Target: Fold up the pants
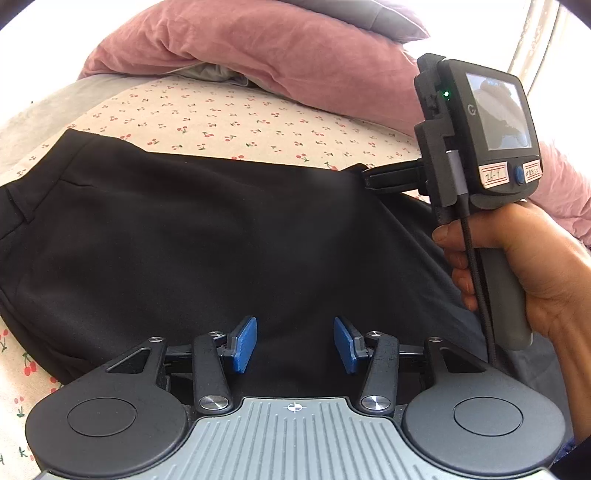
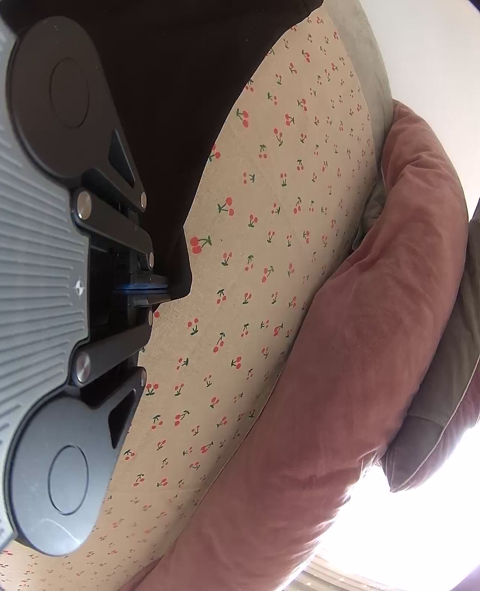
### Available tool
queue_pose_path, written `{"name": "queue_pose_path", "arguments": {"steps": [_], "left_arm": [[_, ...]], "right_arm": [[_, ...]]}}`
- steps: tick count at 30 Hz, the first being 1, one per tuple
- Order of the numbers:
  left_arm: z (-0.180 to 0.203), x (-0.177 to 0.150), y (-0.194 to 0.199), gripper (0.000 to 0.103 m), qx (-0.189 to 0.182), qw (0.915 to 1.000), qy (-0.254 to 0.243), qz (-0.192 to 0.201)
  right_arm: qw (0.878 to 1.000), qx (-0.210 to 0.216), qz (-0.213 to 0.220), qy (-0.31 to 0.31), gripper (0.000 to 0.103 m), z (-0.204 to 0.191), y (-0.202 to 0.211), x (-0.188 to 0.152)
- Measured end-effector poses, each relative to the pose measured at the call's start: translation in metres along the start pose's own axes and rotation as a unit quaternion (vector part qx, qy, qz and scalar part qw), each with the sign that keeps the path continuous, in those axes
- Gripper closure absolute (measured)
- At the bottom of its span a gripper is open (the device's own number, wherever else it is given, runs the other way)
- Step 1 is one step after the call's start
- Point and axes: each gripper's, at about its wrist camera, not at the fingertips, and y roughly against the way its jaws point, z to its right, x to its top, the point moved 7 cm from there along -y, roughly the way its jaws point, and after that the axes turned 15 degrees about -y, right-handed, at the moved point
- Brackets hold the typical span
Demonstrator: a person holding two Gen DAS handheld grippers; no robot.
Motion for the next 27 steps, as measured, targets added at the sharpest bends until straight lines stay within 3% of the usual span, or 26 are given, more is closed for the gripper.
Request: {"name": "queue_pose_path", "arguments": {"steps": [5, 7, 8, 9, 13, 15, 17, 19, 22, 24, 25, 27], "left_arm": [[0.001, -0.002, 0.0, 0.057, 0.0, 1.0, -0.009, 0.001], [0.002, -0.002, 0.0, 0.056, 0.0, 1.0, -0.008, 0.001], [0.002, -0.001, 0.0, 0.056, 0.0, 1.0, -0.007, 0.0], [0.002, -0.001, 0.0, 0.056, 0.0, 1.0, -0.006, 0.0], [0.004, -0.002, 0.0, 0.056, -0.002, 0.9999, -0.013, 0.002], [0.002, -0.002, 0.0, 0.056, -0.009, 0.9999, -0.008, 0.001], [-0.003, -0.001, 0.0, 0.056, -0.017, 0.9998, 0.007, 0.001], [-0.004, -0.001, 0.0, 0.056, -0.021, 0.9997, 0.01, 0.0], [-0.004, -0.002, 0.0, 0.056, -0.018, 0.9998, -0.001, 0.002], [-0.002, -0.002, 0.0, 0.056, -0.013, 0.9999, -0.01, 0.002], [-0.001, -0.002, 0.0, 0.056, -0.01, 0.9999, -0.013, 0.001], [-0.001, -0.002, -0.001, 0.056, -0.006, 0.9999, -0.014, 0.0]], "right_arm": [[1.0, 0.01, 0.005, -0.011, 0.103, 0.005, 0.003, -0.003], [0.999, 0.007, 0.023, -0.04, 0.087, 0.017, 0.022, -0.003], [0.998, 0.011, 0.025, -0.058, 0.07, 0.024, 0.03, -0.004], [0.996, 0.018, 0.02, -0.08, 0.06, 0.033, 0.039, -0.009], [0.991, 0.002, -0.049, -0.126, 0.059, 0.088, 0.065, -0.066], [0.988, 0.006, -0.043, -0.15, 0.05, 0.129, 0.088, -0.093], [0.981, -0.028, -0.037, -0.189, 0.05, 0.182, 0.113, -0.118], [0.963, -0.071, -0.038, -0.258, 0.048, 0.245, 0.143, -0.15], [0.933, -0.08, -0.036, -0.35, 0.054, 0.313, 0.189, -0.192], [0.915, -0.17, -0.047, -0.364, 0.054, 0.345, 0.212, -0.212], [0.901, -0.235, -0.053, -0.362, 0.053, 0.363, 0.224, -0.228], [0.878, -0.274, -0.039, -0.392, 0.038, 0.383, 0.243, -0.25]]}}
